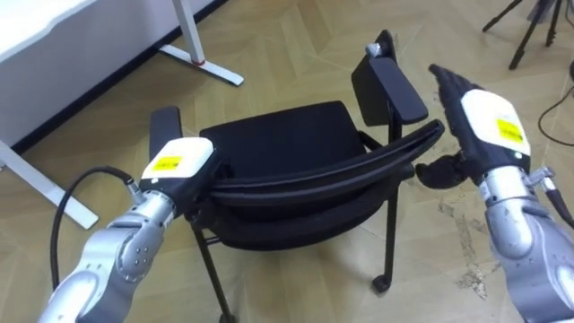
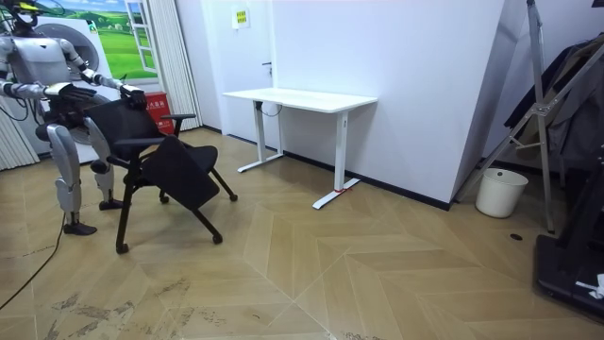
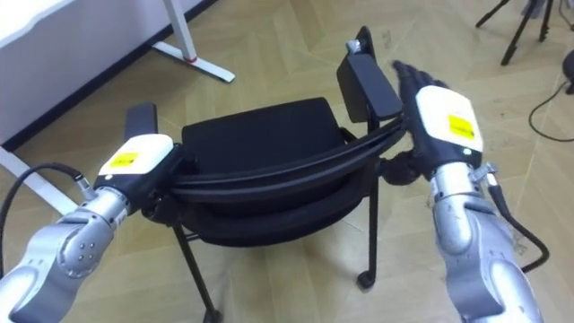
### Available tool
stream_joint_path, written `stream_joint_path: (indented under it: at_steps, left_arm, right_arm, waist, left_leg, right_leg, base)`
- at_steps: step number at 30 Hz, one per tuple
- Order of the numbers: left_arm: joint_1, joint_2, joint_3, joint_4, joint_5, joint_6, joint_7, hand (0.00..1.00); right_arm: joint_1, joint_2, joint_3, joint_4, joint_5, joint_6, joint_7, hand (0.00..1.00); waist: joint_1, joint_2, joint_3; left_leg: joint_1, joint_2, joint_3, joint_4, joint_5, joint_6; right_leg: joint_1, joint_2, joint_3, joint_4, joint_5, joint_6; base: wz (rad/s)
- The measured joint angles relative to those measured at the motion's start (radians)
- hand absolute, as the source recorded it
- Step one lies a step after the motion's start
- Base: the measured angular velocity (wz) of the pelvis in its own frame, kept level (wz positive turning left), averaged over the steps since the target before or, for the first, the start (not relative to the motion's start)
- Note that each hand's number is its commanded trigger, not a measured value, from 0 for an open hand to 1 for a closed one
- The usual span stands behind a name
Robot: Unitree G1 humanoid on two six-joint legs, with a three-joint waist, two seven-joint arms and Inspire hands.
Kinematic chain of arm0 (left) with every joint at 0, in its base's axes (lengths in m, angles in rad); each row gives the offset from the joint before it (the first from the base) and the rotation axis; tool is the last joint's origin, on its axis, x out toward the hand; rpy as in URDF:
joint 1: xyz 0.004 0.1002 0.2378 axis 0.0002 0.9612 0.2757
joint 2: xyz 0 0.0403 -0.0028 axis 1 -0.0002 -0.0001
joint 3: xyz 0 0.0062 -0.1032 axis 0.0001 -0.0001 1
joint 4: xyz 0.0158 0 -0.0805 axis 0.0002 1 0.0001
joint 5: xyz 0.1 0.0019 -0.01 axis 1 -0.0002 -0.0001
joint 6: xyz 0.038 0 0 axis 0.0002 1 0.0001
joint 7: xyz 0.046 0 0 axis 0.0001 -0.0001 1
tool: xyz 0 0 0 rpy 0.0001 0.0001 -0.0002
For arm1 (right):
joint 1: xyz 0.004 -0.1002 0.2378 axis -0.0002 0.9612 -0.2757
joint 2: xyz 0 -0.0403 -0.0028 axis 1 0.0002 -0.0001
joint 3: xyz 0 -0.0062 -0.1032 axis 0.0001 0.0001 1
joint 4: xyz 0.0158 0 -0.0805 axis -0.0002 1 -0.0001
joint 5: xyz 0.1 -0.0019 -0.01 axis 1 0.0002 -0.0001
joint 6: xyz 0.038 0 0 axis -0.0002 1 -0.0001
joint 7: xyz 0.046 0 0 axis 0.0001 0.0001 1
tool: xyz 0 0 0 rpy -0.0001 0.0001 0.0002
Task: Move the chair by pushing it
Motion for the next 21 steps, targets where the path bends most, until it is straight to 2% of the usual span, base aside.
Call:
stream_joint_path:
  at_steps: [2,6,10,13,21]
  left_arm:
    - [-0.003,0.000,0.001,0.001,0.000,-0.011,0.000,1.00]
    - [-0.012,0.003,-0.001,0.020,0.000,-0.041,0.008,1.00]
    - [-0.027,0.012,-0.013,0.023,0.000,-0.061,0.015,1.00]
    - [-0.034,0.018,-0.022,0.022,0.000,-0.070,0.015,1.00]
    - [-0.048,0.026,-0.038,0.044,0.000,-0.118,0.028,1.00]
  right_arm:
    - [-0.001,-0.001,0.006,-0.001,-0.008,0.000,0.022,0.00]
    - [-0.019,-0.039,0.056,-0.028,-0.051,0.000,0.106,0.00]
    - [-0.032,-0.078,0.073,-0.064,-0.080,-0.028,0.158,0.00]
    - [-0.040,-0.099,0.093,-0.069,-0.093,-0.035,0.180,0.00]
    - [-0.040,-0.134,0.154,-0.074,-0.132,-0.055,0.229,0.00]
  waist:
    - [0.006,-0.003,0.0020]
    - [0.022,-0.005,0.0030]
    - [0.036,-0.023,0.0109]
    - [0.043,-0.034,0.0104]
    - [0.061,-0.040,0.0091]
  left_leg:
    - [0.000,0.000,0.000,0.000,0.000,0.000]
    - [0.006,0.000,0.000,-0.006,0.000,0.000]
    - [0.008,0.000,-0.004,-0.006,0.000,0.000]
    - [0.006,0.000,-0.011,-0.006,0.000,0.000]
    - [0.011,0.000,-0.029,-0.007,0.000,0.000]
  right_leg:
    - [0.000,0.000,0.000,0.000,0.000,0.000]
    - [0.000,0.001,0.001,0.000,0.000,0.000]
    - [0.005,0.001,-0.006,0.000,0.000,0.000]
    - [0.007,0.000,-0.021,-0.001,0.000,0.000]
    - [0.018,0.001,-0.031,-0.005,0.000,0.000]
  base:
    - [0.00]
    - [-0.03]
    - [0.03]
    - [0.06]
    - [0.03]
